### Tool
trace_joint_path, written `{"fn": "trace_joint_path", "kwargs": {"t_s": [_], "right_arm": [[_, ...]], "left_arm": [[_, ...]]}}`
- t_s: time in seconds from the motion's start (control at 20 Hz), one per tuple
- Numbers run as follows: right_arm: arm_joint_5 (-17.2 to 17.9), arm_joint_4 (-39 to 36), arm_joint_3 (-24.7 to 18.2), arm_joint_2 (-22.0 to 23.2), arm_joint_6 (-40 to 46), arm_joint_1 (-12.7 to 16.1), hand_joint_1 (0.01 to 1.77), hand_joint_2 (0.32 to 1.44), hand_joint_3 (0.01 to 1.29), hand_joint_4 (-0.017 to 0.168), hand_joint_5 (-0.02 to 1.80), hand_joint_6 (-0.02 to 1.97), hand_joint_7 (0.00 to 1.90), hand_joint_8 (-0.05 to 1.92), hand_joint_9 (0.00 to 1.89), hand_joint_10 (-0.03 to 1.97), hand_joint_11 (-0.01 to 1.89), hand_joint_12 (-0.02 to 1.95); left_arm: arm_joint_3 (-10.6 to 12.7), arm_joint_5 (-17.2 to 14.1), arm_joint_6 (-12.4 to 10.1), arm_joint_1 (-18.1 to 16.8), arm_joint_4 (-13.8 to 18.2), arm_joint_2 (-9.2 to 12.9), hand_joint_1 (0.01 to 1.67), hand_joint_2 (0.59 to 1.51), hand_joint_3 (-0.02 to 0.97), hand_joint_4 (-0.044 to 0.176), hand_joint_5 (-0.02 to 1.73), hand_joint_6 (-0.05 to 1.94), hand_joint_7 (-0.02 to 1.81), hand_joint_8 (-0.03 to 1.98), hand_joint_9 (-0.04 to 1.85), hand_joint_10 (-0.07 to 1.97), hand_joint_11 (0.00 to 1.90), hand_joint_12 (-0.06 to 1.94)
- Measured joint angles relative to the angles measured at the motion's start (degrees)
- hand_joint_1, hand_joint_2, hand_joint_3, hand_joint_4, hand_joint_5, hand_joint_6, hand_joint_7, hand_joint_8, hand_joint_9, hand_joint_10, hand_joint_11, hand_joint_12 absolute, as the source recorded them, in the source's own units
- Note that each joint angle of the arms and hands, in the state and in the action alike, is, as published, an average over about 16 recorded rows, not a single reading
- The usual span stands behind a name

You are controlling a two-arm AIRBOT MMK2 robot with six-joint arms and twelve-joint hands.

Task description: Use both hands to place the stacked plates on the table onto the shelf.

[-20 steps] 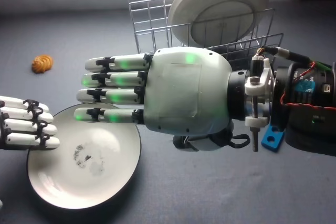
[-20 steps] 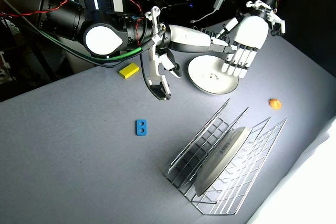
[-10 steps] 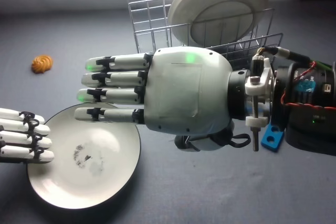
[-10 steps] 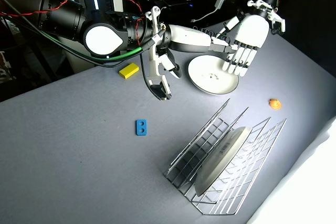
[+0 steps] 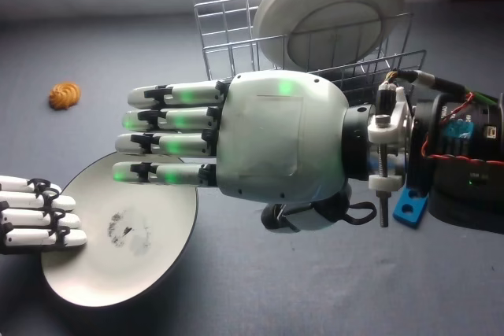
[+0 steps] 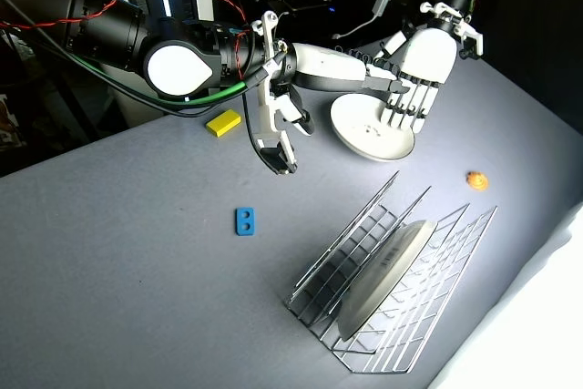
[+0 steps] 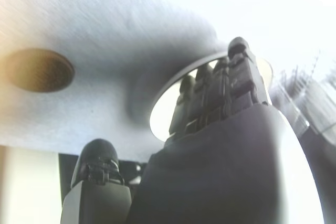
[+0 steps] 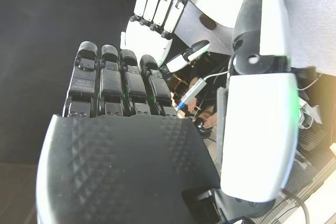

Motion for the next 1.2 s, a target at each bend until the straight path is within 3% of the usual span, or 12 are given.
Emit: {"fn": "trace_joint_path", "kwargs": {"t_s": [0.75, 1.2], "right_arm": [[-2.5, 1.1, 7.1, -10.1, -1.6, -1.5, 1.08, 0.84, 0.01, 0.005, 0.02, 0.03, 0.01, 0.01, 0.02, 0.01, 0.02, 0.0], [-2.6, 1.4, 10.2, -15.7, -4.0, -2.7, 1.12, 0.84, 0.01, 0.005, 0.02, 0.03, 0.01, 0.01, 0.02, 0.01, 0.03, 0.02]], "left_arm": [[-4.4, 0.6, -0.2, 3.7, -4.7, -0.1, 0.01, 1.129, 0.011, -0.011, -0.01, -0.03, -0.01, -0.01, -0.03, -0.05, 0.03, 0.04], [-5.7, 0.5, -0.2, 4.4, -5.9, -0.1, 0.01, 1.132, 0.011, -0.011, -0.01, -0.03, -0.01, -0.01, -0.03, -0.05, 0.03, 0.05]]}}
